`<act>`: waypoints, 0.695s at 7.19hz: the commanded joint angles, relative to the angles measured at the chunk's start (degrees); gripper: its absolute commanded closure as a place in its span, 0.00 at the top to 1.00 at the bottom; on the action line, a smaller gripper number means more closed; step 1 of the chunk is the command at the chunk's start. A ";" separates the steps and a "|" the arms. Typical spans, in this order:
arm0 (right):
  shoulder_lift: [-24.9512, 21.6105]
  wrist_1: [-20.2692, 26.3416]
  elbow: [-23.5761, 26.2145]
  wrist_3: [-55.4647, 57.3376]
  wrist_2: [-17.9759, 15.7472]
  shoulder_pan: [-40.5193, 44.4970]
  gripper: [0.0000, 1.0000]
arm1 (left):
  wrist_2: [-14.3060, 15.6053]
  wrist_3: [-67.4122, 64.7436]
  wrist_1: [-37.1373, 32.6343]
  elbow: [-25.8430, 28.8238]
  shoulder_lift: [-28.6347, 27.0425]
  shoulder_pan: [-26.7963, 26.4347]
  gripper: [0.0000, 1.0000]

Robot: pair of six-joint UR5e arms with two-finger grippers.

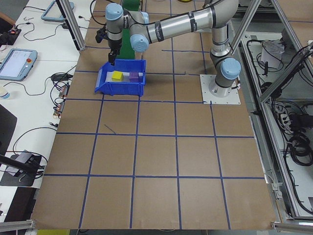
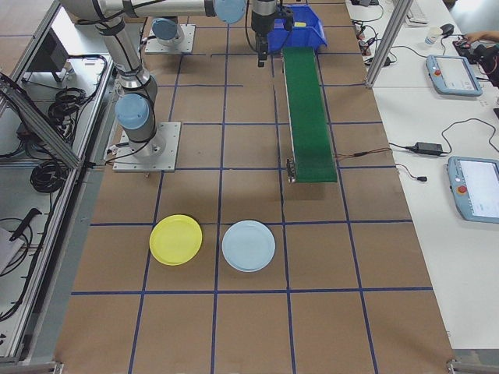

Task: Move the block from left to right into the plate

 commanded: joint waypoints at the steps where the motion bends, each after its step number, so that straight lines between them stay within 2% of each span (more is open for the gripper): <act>1: 0.04 0.00 0.09 -0.07 0.00 0.00 1.00 | 0.11 -2.10 2.55 -0.12 -4.31 0.12 1.00; 5: 0.04 0.00 0.00 -0.08 0.00 0.00 1.00 | 0.38 -4.81 3.71 -1.00 -8.71 0.12 1.00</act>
